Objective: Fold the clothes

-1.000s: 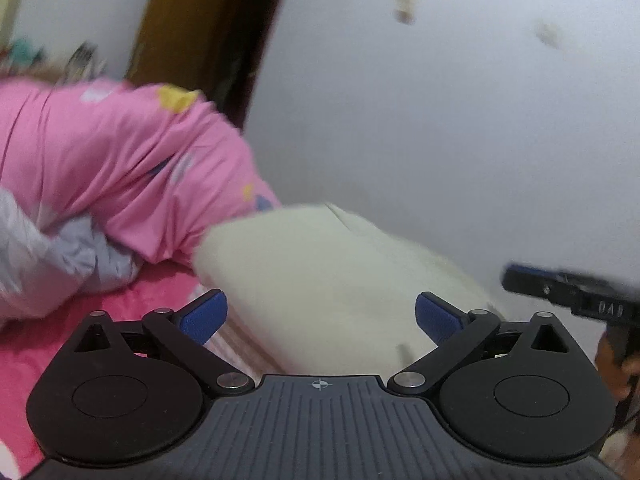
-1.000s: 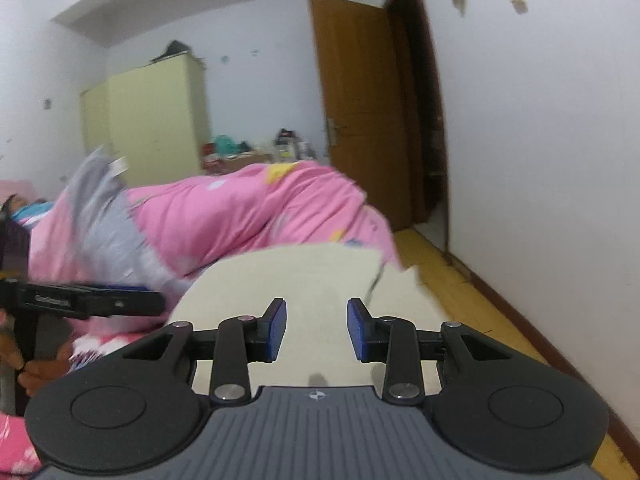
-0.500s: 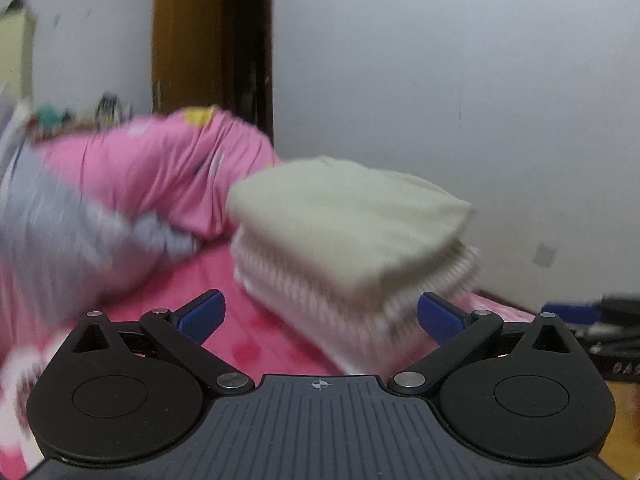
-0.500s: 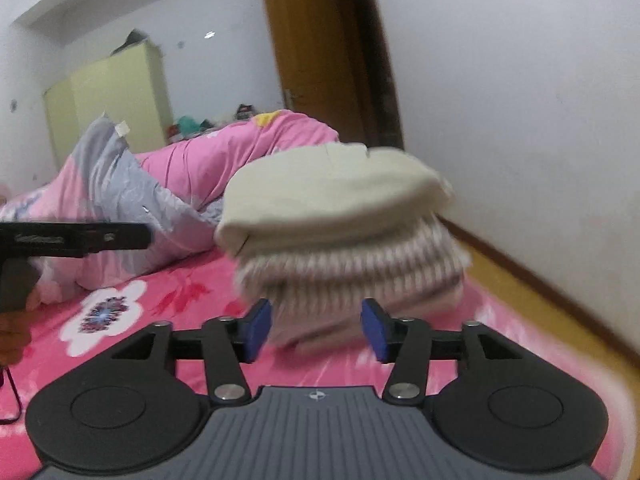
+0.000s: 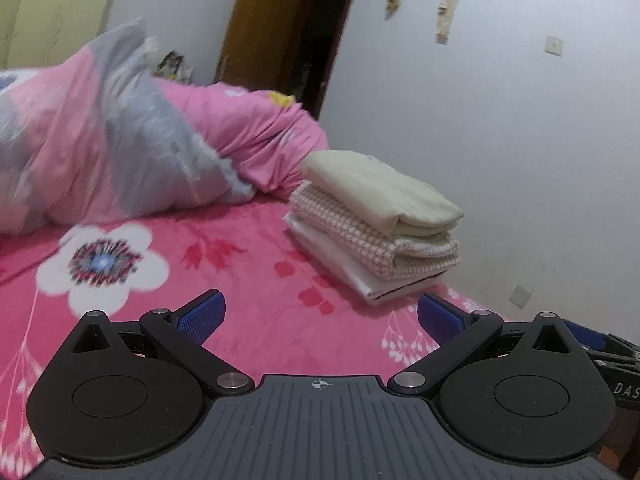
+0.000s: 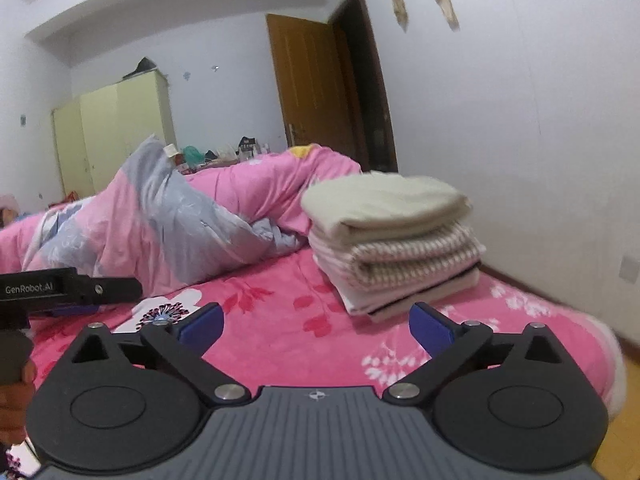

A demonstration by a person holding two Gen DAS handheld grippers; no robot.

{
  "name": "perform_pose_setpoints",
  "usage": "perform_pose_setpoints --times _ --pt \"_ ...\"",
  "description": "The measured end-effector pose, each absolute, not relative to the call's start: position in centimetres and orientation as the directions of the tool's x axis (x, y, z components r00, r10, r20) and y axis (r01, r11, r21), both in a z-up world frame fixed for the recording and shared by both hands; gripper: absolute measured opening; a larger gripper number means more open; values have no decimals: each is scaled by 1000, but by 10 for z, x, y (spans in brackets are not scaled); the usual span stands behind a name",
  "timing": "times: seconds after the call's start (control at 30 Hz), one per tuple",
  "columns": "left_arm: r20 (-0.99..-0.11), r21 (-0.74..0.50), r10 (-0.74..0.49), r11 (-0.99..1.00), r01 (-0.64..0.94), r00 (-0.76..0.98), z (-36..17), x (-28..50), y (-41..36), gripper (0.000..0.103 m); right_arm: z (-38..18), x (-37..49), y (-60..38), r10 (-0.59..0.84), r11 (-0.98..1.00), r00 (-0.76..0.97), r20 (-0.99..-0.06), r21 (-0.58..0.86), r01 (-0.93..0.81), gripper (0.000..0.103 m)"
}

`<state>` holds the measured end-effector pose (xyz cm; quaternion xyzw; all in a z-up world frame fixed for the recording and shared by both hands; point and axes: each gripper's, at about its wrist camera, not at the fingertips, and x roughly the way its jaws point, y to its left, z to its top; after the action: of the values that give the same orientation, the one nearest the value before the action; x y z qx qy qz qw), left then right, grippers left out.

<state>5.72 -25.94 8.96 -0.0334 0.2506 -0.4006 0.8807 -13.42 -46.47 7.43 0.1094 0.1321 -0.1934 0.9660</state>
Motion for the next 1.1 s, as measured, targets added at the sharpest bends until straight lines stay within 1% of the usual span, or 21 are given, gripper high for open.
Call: perform_pose_setpoints --times 0.07,0.17,0.27,0.43,0.57,0.67,0.77,0.97,1.1 --pt "-426 -260 -712 688 678 559 89 54 -250 103 80 -133 -447 -366 904 889 -277 121 410 102" --pt "-421 -232 -691 708 667 587 93 51 -244 103 85 -135 -433 -354 912 901 -252 120 392 103" --pt "-399 -234 -673 731 641 623 95 48 -234 103 83 -134 -430 -356 903 891 -283 142 406 103" --pt "-396 -224 -639 764 605 660 88 41 -224 103 77 -138 -428 -421 860 848 -321 156 486 103" --pt "-456 -153 -594 786 600 663 80 37 -228 103 67 -139 -420 -464 831 812 -355 143 538 103" --pt "-459 -106 -555 810 577 694 79 31 -230 103 65 -141 -418 -485 812 791 -372 144 566 103" --pt "-454 -86 -544 815 573 705 81 24 -233 103 68 -143 -416 -522 789 765 -377 125 601 103" --pt "-440 -54 -527 824 564 727 83 17 -241 103 74 -143 -411 -570 769 737 -362 82 634 103" --pt "-446 40 -512 808 588 734 79 11 -254 103 75 -140 -409 -572 771 740 -353 74 632 103"
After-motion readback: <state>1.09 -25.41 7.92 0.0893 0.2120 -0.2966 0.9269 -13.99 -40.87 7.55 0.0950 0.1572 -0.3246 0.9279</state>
